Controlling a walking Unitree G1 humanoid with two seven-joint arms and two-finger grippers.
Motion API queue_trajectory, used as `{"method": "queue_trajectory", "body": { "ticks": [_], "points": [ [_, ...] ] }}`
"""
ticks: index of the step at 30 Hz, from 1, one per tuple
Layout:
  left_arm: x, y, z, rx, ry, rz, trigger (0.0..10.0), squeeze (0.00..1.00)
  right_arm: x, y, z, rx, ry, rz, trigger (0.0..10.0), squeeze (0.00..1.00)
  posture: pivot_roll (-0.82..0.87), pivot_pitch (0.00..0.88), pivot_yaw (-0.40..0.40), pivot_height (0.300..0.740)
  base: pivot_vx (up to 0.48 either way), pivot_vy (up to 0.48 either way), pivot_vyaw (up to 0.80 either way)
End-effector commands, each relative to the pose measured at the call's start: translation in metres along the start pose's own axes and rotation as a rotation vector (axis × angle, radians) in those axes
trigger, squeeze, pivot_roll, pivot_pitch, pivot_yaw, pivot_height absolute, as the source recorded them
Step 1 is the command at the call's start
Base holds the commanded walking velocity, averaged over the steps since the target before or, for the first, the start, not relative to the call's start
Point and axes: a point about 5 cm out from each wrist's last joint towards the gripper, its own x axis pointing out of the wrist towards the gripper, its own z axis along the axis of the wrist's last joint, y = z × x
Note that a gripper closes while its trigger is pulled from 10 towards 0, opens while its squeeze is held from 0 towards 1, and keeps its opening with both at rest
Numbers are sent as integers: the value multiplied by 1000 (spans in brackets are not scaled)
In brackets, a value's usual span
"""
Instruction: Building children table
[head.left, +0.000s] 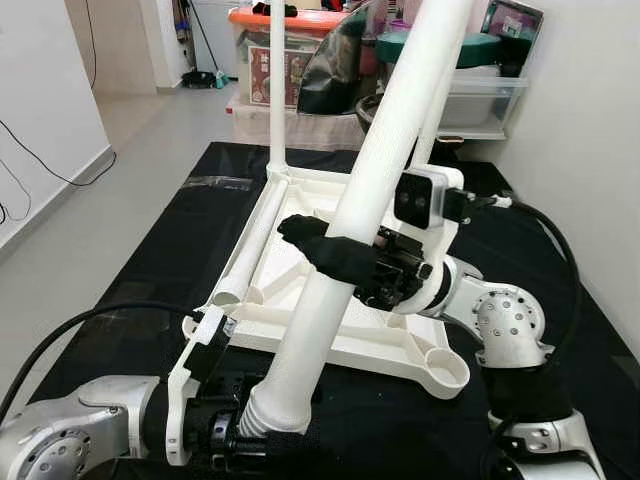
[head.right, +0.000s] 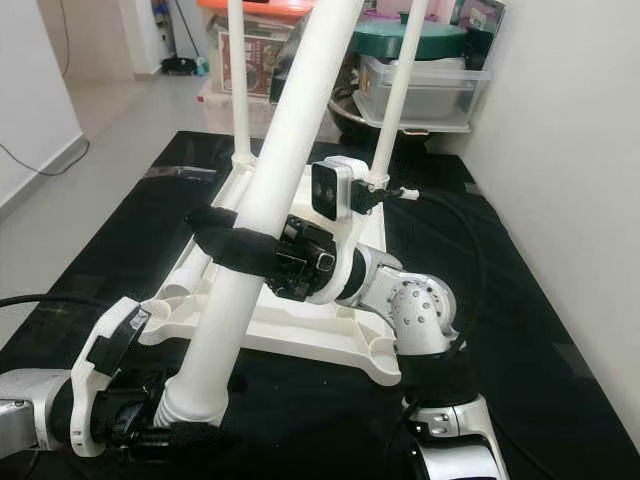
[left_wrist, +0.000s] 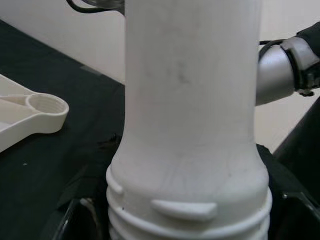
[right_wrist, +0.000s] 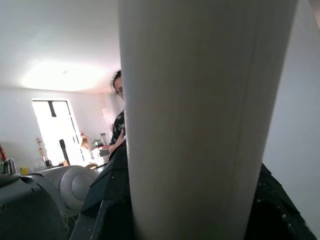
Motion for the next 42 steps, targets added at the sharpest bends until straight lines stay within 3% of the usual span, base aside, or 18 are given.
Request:
{"method": "queue_trajectory", "body": {
  "ticks": [1,9,10,11,12,13,14,15,25,29,30,32,33,35,38,42],
  "points": [
    [0,4,-4,-17,12,16,0,0,7,6,2,-21,9,43,0,0,103,0,-83,740,0,0,0],
    [3,7,-5,0,11,22,0,0,9,5,1,-29,6,20,0,0,100,0,-83,740,0,0,0],
    [2,8,-5,7,11,34,0,0,9,2,0,-34,8,-10,1020,0,102,0,-83,740,0,0,0],
    [2,9,-5,12,10,42,0,0,9,1,0,-37,9,-32,1020,0,102,0,-83,740,0,0,0],
    [1,10,-4,20,11,59,3451,0,9,-3,-1,-40,10,-64,10000,0,102,0,-83,740,0,0,0],
    [1,10,-4,20,11,59,3451,0,9,-3,-1,-40,10,-64,10000,0,102,0,-83,740,0,0,0],
    [0,11,-3,22,10,67,7686,0,9,-6,-1,-44,8,-99,10000,671,102,0,-83,740,0,0,0],
    [-1,13,-3,27,7,79,10000,0,9,-9,-1,-52,-1,-132,10000,1000,103,0,-86,740,0,0,0],
    [-16,27,5,88,-20,234,10000,0,5,-12,-1,-67,-30,-241,10000,1000,96,0,-85,740,0,0,0],
    [-26,43,3,177,54,404,10000,0,-4,-24,-9,-93,23,-454,10000,1000,98,0,-90,740,0,0,0],
    [-27,47,1,217,92,449,10000,0,-5,-29,-13,-90,40,-506,10000,796,98,0,-91,740,0,0,0],
    [-28,50,0,243,115,474,10000,0,-6,-32,-15,-88,50,-535,10000,796,98,0,-91,740,0,0,0],
    [-28,55,0,280,133,518,10000,0,-7,-37,-18,-91,59,-582,10000,0,98,0,-89,740,0,0,0],
    [-28,57,1,301,140,544,10000,0,-8,-39,-19,-92,62,-610,10000,0,98,0,-89,740,0,0,0],
    [-34,82,-2,444,258,767,10000,0,-15,-54,-25,-72,24,-765,10000,0,93,0,-83,740,0,0,0],
    [-33,93,-1,495,259,880,10000,0,-18,-61,-30,-25,-47,-860,10000,0,88,0,-81,740,0,0,0]
  ]
}}
